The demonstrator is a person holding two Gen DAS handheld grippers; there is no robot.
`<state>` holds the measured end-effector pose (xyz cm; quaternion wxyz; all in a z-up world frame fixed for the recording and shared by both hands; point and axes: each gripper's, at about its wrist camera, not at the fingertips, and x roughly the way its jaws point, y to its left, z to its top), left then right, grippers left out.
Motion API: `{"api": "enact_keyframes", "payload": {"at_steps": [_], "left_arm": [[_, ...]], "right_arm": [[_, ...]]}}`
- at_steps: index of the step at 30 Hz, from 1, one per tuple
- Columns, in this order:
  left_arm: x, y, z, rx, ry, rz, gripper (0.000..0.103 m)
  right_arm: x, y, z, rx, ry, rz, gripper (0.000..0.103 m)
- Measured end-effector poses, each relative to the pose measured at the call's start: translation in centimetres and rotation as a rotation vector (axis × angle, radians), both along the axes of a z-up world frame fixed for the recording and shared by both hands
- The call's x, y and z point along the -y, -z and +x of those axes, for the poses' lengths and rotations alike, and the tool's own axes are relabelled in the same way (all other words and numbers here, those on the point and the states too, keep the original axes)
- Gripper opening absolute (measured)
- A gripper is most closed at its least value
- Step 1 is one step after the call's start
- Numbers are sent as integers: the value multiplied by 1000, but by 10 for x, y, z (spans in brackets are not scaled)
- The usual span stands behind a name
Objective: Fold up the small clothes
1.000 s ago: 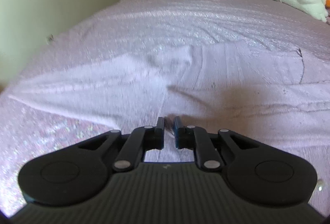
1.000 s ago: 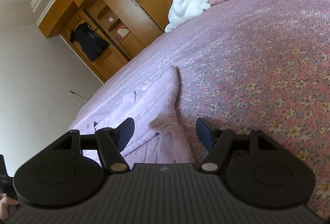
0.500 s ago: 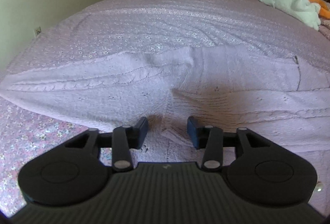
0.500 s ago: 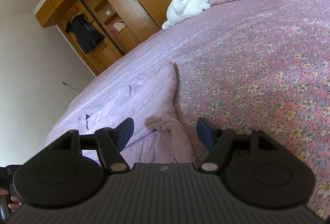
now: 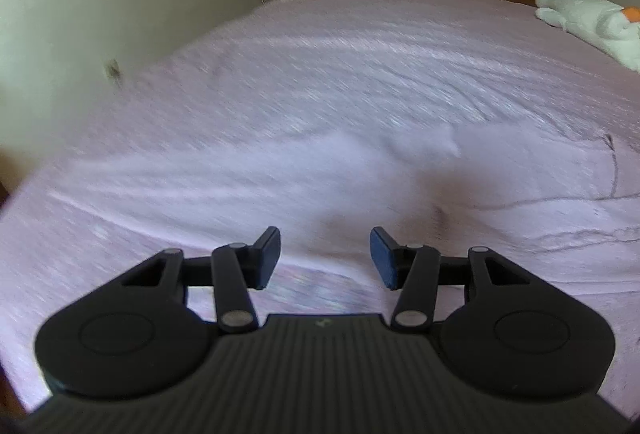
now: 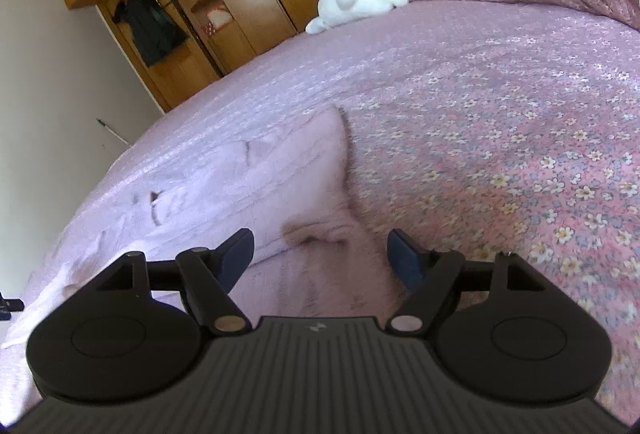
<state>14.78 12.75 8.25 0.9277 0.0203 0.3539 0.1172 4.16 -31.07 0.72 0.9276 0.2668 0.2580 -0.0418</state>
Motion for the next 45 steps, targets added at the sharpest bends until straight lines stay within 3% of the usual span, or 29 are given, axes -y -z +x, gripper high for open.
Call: {"api": "enact_keyframes", "payload": {"at_steps": [4, 8, 13, 17, 23, 32, 35, 40, 41, 43, 45], "left_arm": [[-41, -33, -9, 34, -54, 33, 52], [-86, -42, -16, 43, -144, -31, 54], [-129, -20, -21, 25, -234, -149, 53], [-156, 7, -24, 38, -291, -267, 53], [-188, 44, -3, 13, -355, -379, 53], [-219, 62, 19, 146, -356, -501, 59], [-219, 64, 24, 169, -347, -491, 59], [-211, 65, 38, 153, -306, -404, 58], [-211, 65, 40, 159, -310, -403, 56], [-214, 67, 43, 154, -329, -391, 13], [-218, 67, 41, 160, -332, -418, 9]], "right_arm": [[-28, -31, -16, 42, -74, -59, 80], [-58, -46, -30, 46, -149, -102, 80], [-91, -41, -39, 11, -195, -142, 81], [-106, -33, -37, -43, -180, -159, 81], [-110, -30, -34, -74, -118, -189, 81], [-115, -21, -17, -127, -85, -226, 81], [-117, -16, -10, -146, -83, -219, 81], [-117, -9, -3, -171, -78, -189, 81], [-117, -8, -2, -172, -79, -187, 81], [-116, -9, -3, -165, -82, -189, 81], [-116, -12, -3, -153, -85, -194, 81]]}}
